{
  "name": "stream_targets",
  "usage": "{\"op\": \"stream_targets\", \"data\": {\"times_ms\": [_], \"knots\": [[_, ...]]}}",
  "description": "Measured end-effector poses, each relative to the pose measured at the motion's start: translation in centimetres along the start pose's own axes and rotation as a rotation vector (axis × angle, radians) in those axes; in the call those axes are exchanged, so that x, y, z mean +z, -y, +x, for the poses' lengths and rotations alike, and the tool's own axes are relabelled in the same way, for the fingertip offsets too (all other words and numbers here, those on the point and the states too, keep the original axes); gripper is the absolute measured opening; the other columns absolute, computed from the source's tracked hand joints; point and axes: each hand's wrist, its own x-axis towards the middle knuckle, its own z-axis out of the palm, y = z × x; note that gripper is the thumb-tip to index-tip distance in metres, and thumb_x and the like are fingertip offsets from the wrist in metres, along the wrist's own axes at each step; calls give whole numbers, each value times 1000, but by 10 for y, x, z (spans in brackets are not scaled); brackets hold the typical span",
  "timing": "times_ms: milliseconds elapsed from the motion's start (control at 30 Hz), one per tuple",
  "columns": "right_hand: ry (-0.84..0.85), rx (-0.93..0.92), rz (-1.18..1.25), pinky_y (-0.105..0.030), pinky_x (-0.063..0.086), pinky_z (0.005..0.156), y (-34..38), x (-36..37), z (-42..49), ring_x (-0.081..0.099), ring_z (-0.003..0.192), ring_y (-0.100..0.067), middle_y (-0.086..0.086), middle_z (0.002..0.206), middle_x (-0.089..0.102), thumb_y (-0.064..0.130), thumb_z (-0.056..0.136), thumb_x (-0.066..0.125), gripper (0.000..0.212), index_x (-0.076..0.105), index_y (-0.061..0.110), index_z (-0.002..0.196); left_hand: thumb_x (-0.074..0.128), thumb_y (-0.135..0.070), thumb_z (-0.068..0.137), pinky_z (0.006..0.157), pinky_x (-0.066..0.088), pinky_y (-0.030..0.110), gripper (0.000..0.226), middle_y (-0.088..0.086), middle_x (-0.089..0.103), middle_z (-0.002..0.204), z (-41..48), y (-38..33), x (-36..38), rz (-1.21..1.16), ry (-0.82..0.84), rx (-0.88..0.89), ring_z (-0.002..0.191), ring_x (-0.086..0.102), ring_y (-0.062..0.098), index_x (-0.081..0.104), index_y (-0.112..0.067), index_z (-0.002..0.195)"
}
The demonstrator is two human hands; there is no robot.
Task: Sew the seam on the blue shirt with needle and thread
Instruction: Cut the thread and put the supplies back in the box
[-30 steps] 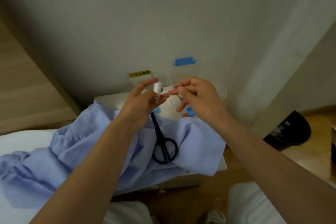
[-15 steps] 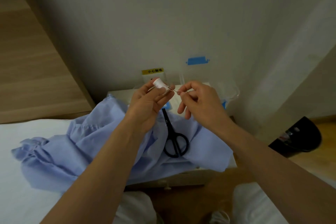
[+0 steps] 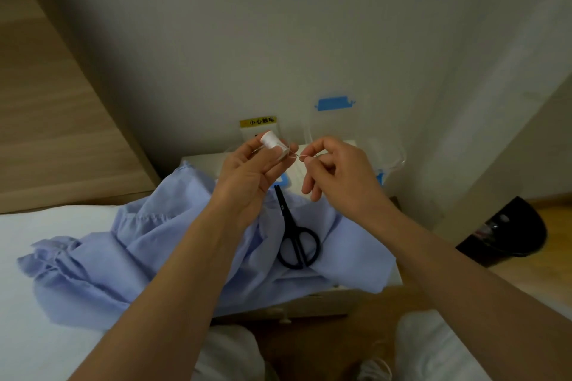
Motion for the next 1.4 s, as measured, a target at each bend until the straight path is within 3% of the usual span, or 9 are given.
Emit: {"op": "stream_targets", "data": {"times_ms": [233, 433, 533, 667, 900, 1000, 1133, 1267, 1400], "knots": [[-12, -28, -23, -18, 48, 58, -3, 1, 0, 61, 50, -14, -4, 60, 68, 7, 98, 51, 9, 57, 4, 92, 58, 3, 88, 78, 57, 25, 22, 13, 71, 94, -5, 4, 5, 105, 46, -13, 88, 72, 21, 61, 1, 110], [-62, 3, 22, -13, 44, 48, 8, -14, 9, 63, 53, -17, -9, 66, 70, 10, 97, 53, 10, 58, 2, 93, 72, -13, 78, 83, 55, 25, 48, 17, 68, 110, -2, 3, 17, 187, 49, 87, 99, 69, 23, 57, -1, 122], [-165, 43, -10, -19, 51, 57, 3, -29, 15, 63, 53, -12, -2, 64, 70, 10, 96, 53, 8, 59, 9, 91, 69, -18, 86, 87, 55, 29, 38, 7, 67, 111, 4, 7, 21, 428, -27, 160, 103, 66, 18, 58, -13, 122], [-334, 60, -358, -32, 53, 68, -19, -54, 26, 64, 64, -9, 5, 67, 70, 18, 95, 51, 9, 59, 16, 93, 63, -19, 91, 78, 53, 27, 21, 1, 63, 104, 11, 12, 24, 740, -55, 192, 96, 61, 16, 61, -22, 112], [-49, 14, -632, -43, 46, 89, -40, -51, 24, 63, 91, -19, 3, 98, 70, 28, 94, 57, 16, 68, 19, 100, 63, -21, 91, 76, 48, 24, 32, -2, 56, 110, 12, 24, 31, 883, 16, 129, 84, 55, 1, 55, -21, 122], [141, 45, -608, -36, 32, 100, -33, -55, 18, 57, 99, -7, 16, 106, 64, 47, 90, 58, 22, 66, 30, 102, 62, -17, 90, 69, 48, 25, 23, -6, 57, 95, 14, 23, 24, 965, -69, 202, 77, 55, 5, 53, -20, 111], [255, -19, -646, -44, 37, 102, -36, -52, 11, 63, 100, -11, 11, 101, 70, 32, 85, 68, 19, 67, 27, 103, 66, -19, 85, 64, 43, 23, 12, -3, 61, 86, 13, 23, 6, 1244, 100, 111, 76, 56, 14, 59, -21, 95], [225, -24, -665, -43, 36, 102, -36, -50, 12, 60, 107, -13, 9, 107, 69, 27, 85, 69, 23, 68, 28, 107, 72, -48, 77, 79, 40, 28, 50, 5, 55, 107, 3, 27, -15, 1714, 182, 5, 100, 53, 22, 57, -19, 116], [54, -207, -693, -32, 30, 89, -24, -36, 1, 50, 109, -19, 2, 109, 55, 30, 83, 70, 31, 64, 22, 112, 71, -52, 76, 89, 39, 33, 69, 11, 44, 125, -6, 22, -29, 1844, 150, -87, 115, 44, 29, 46, -16, 129]]}}
